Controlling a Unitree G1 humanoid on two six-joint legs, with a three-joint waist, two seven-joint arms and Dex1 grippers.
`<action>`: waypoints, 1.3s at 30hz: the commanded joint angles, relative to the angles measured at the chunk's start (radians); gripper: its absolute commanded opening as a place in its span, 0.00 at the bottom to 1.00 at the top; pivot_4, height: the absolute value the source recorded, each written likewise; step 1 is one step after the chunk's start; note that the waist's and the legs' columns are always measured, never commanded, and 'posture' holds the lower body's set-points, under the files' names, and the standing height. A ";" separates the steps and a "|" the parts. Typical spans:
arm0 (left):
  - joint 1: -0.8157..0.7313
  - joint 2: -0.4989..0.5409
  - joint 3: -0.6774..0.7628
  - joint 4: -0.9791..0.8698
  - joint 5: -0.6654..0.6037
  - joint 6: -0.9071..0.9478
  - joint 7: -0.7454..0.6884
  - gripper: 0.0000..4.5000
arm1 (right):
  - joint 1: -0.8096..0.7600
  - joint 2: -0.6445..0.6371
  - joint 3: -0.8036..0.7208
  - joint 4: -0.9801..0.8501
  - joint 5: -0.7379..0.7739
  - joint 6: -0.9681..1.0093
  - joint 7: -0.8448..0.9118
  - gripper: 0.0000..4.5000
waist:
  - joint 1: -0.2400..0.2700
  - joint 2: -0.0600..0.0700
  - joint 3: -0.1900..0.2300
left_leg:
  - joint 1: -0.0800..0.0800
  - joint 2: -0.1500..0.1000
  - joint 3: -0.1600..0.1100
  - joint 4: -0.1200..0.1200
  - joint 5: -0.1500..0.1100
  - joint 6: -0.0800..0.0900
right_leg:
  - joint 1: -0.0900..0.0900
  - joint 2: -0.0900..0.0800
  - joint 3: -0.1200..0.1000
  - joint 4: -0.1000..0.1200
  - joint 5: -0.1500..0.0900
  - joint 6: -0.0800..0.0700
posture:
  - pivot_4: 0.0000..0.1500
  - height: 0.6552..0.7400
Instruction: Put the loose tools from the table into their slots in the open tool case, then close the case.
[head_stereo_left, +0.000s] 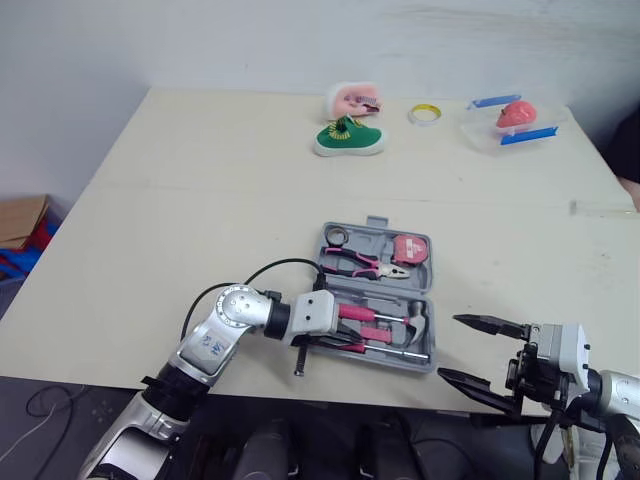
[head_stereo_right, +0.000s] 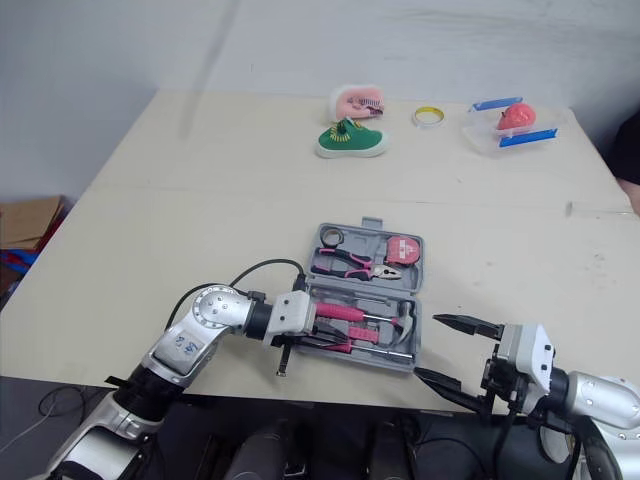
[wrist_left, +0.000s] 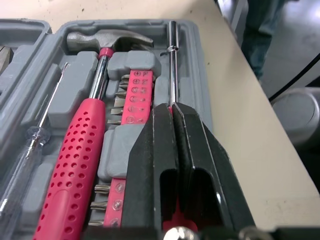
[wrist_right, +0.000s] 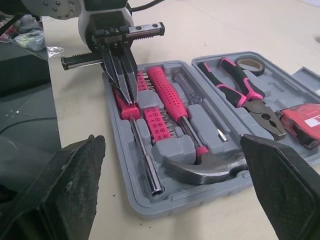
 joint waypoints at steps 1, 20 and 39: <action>0.029 0.076 -0.124 0.039 0.127 0.102 -0.042 0.01 | 0.011 0.010 -0.012 0.008 -0.008 -0.024 -0.002 1.00 | 0.000 0.000 -0.001 | 0.002 0.000 0.000 -0.001 -0.001 0.001 | 0.002 0.000 0.000 -0.001 0.000 0.000 | 1.00 1.00; 0.007 -0.027 0.157 0.021 -0.214 -0.007 -0.054 0.01 | -0.057 -0.004 -0.062 0.025 -0.014 0.149 -0.212 1.00 | -0.004 0.018 -0.022 | 0.014 0.001 0.001 -0.013 -0.003 0.000 | 0.013 0.000 0.004 -0.019 -0.002 -0.003 | 1.00 1.00; -0.102 0.010 0.287 0.343 -0.075 -0.004 0.139 0.00 | -0.306 -0.096 0.132 0.282 -0.268 0.189 -0.233 0.02 | -0.002 0.005 -0.013 | -0.007 -0.001 0.002 -0.009 0.002 -0.002 | -0.005 0.000 -0.001 -0.015 0.003 0.003 | 1.00 1.00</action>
